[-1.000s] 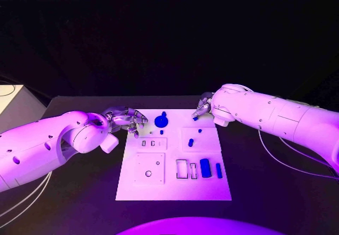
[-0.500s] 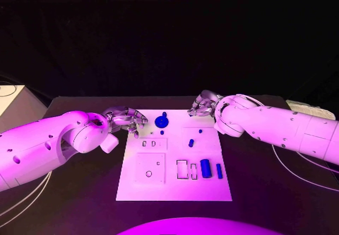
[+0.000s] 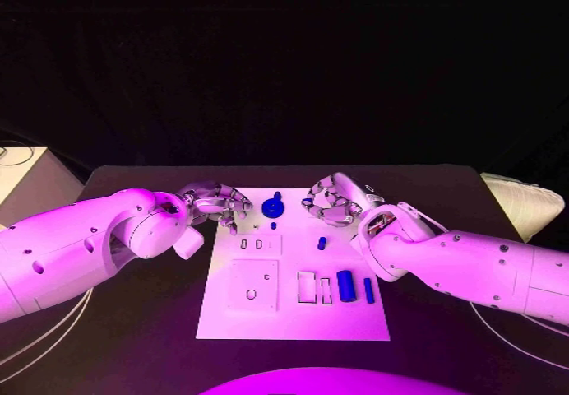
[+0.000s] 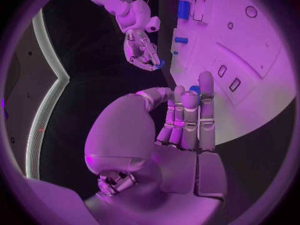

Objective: Assemble the parts on the task board

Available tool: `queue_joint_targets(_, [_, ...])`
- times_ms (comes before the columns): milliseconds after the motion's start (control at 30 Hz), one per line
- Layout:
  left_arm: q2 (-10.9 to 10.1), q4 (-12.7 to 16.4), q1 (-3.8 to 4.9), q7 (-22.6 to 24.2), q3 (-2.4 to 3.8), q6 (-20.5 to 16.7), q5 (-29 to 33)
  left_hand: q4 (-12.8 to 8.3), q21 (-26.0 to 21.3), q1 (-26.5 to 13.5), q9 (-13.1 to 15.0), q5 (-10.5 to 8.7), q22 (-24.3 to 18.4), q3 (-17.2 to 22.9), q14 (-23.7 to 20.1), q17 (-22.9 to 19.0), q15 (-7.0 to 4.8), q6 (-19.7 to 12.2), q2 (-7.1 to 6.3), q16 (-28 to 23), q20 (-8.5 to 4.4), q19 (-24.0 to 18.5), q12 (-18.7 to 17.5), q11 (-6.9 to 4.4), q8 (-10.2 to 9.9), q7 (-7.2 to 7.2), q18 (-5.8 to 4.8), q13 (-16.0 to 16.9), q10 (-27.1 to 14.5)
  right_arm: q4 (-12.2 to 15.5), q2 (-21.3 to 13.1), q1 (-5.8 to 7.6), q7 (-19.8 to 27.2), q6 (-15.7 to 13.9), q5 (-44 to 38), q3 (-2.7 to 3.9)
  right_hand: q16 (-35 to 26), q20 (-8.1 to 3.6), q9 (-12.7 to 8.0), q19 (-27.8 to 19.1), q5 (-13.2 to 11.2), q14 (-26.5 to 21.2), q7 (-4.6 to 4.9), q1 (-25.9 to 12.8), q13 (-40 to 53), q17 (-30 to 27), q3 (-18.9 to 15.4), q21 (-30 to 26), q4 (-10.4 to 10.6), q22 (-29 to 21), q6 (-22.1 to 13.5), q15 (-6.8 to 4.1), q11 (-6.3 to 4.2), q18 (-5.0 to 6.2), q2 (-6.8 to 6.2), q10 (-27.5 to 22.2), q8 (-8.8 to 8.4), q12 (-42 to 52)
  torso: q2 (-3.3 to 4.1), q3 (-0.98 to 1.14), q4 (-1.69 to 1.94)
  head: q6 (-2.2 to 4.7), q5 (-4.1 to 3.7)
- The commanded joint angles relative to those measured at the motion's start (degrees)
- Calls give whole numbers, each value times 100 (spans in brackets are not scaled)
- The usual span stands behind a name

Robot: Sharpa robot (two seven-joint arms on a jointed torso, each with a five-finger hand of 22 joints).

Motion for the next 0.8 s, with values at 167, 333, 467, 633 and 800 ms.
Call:
queue_joint_targets(167, [-2, 15, -22, 99, 4, 53, -3, -18, -38, 65, -11, 24, -6, -16, -48, -11, 6, -20, 9, -29, 23, 30, -13, -9, -7, 18, 84, -9, -30, 114, 147, -373, 492, -1249, -982, 4, 24, -33, 2, 276, -23, 587, -67, 25, 1510, 1509, 477, 28, -529, 908, 117, -38, -44, -71, -48, 587, -10, 37, -9, -2, -1, -16, 72])
queue_joint_targets(333, [0, 20, -27, 103, 4, 51, -3, -18, -38, 65, -11, 24, -6, -16, -48, -11, 6, -20, 9, -29, 23, 30, -13, -9, -7, 18, 84, -9, -30, 93, 319, -550, 304, -1421, -1343, 5, 24, -35, -1, 271, -22, 587, -70, 24, 1510, 1509, 476, 18, -535, 898, 127, -40, -46, -68, -54, 587, -10, 37, -7, -3, 5, -40, 119])
queue_joint_targets(467, [-1, 29, -28, 106, 4, 47, -3, -18, -38, 65, -11, 24, -6, -16, -48, -11, 6, -20, 9, -29, 23, 30, -13, -9, -7, 18, 84, -9, -30, 8, 484, -661, 65, -1403, -1607, 6, 24, -37, -8, 274, -30, 587, -74, 14, 1510, 1509, 471, 25, -540, 905, 147, -43, -50, -70, -66, 587, -10, 37, -6, -9, 4, -75, 147])
queue_joint_targets(633, [-5, 35, -28, 112, 5, 35, -3, -23, -37, 74, -13, 24, -5, -15, -49, -14, 6, -20, 12, -29, 22, 31, -11, -8, -4, 19, 85, -12, -31, -123, 671, -754, -234, -1276, -1901, 5, 24, -40, -16, 272, -46, 587, -79, 5, 1510, 1509, 469, 19, -544, 900, 163, -47, -54, -68, -70, 587, -12, 37, -8, -11, 6, -115, 175])
queue_joint_targets(800, [-11, 40, -28, 113, 5, 24, -3, -23, -37, 74, -13, 24, -5, -15, -49, -14, 6, -20, 12, -29, 22, 31, -11, -8, -4, 19, 85, -12, -31, -180, 827, -794, -417, -1150, -2102, 4, 24, -42, -22, 268, -61, 587, -83, 0, 1510, 1509, 469, 12, -546, 894, 172, -49, -57, -66, -73, 587, -16, 37, -3, -15, 7, -142, 188])
